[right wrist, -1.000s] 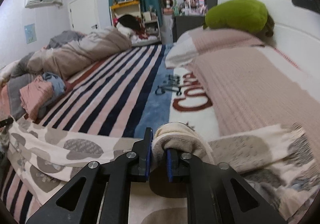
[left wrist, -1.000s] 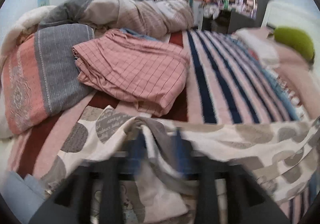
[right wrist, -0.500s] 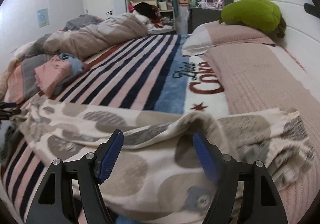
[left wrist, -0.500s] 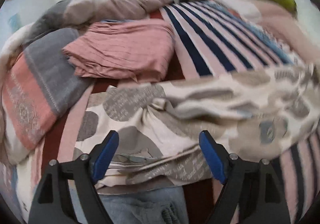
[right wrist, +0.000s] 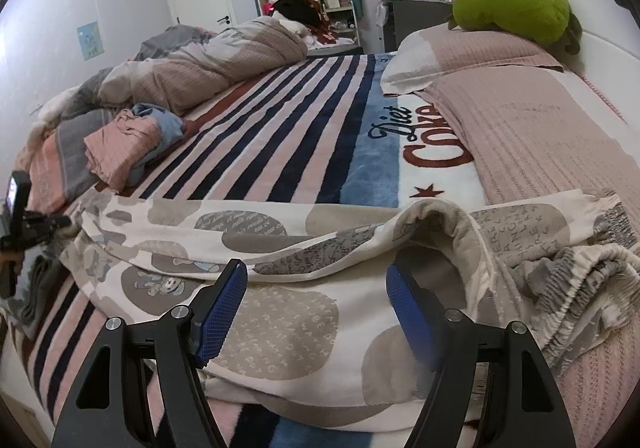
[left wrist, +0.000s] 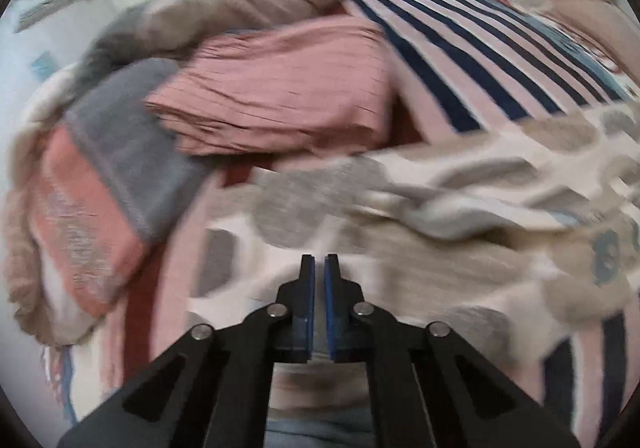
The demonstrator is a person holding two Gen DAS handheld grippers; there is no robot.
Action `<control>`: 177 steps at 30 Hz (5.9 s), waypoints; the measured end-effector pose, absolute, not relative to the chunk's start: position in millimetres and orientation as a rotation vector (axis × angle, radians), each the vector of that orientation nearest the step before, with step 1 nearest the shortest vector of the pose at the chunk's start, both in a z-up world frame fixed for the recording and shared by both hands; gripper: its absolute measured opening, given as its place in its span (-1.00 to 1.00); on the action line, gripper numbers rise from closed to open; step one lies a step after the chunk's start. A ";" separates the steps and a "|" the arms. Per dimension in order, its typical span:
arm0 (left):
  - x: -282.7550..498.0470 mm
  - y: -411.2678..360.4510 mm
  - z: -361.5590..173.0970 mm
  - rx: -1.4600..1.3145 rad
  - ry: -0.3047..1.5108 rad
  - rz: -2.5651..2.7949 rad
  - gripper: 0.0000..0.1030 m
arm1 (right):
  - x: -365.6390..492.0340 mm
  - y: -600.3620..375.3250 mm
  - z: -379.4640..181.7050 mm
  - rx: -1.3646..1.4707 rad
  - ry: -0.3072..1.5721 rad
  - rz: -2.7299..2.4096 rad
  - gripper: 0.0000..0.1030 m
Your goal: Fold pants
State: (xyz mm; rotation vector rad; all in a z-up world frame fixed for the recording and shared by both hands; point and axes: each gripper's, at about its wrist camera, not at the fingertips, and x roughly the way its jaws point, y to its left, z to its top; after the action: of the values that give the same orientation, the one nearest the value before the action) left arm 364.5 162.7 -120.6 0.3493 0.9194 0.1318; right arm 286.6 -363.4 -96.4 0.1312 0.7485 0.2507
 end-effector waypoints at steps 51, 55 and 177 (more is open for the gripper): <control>357.5 185.9 -111.3 0.145 0.958 -0.150 -0.51 | 291.9 -312.1 -97.4 0.171 0.786 0.347 0.33; 365.4 165.5 -115.6 0.187 0.982 -0.219 -0.29 | 291.5 -311.9 -99.4 0.184 0.787 0.356 0.33; 326.1 -80.5 -133.5 -0.018 0.729 -0.405 0.05 | 224.0 -385.6 -88.1 -0.743 0.753 0.365 0.45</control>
State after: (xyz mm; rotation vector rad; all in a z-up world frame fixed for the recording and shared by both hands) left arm 326.1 -80.5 -133.5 -0.0175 0.7291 -0.4049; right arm 224.0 -385.6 -88.1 -0.7426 0.7526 0.3653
